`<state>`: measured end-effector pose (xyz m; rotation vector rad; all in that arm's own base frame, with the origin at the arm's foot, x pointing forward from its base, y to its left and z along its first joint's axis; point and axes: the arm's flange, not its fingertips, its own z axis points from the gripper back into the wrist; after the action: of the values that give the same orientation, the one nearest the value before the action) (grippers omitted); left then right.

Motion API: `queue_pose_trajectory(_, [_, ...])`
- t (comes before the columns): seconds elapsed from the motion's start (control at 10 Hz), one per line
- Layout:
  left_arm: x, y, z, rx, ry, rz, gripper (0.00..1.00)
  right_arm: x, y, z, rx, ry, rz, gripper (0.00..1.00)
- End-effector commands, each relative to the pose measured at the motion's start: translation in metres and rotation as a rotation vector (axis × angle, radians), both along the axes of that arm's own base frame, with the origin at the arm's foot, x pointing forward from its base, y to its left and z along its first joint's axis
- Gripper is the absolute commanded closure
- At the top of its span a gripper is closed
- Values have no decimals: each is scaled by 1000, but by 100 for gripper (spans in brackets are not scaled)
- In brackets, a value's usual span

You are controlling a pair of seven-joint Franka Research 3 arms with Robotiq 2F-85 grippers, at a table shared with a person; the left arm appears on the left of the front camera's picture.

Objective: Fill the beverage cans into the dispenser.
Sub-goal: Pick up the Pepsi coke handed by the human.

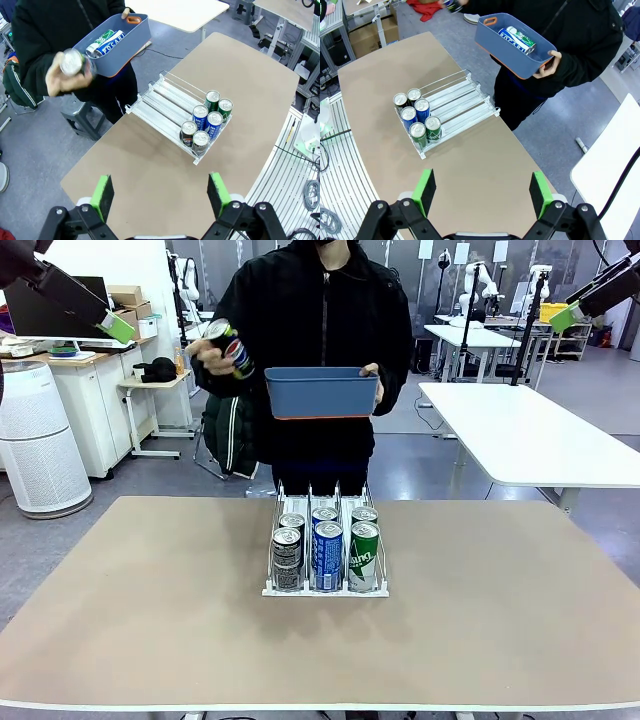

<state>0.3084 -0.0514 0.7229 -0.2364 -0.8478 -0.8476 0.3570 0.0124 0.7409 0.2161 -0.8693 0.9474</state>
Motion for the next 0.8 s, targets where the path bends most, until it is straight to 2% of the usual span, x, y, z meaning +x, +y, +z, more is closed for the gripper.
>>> queue_pose_trajectory(0.0, [1, 1, -1, -3, 7, 4, 0, 0, 0, 0, 1, 0, 0, 0])
queue_pose_trajectory(0.7, [1, 1, -1, -3, 7, 4, 0, 0, 0, 0, 1, 0, 0, 0])
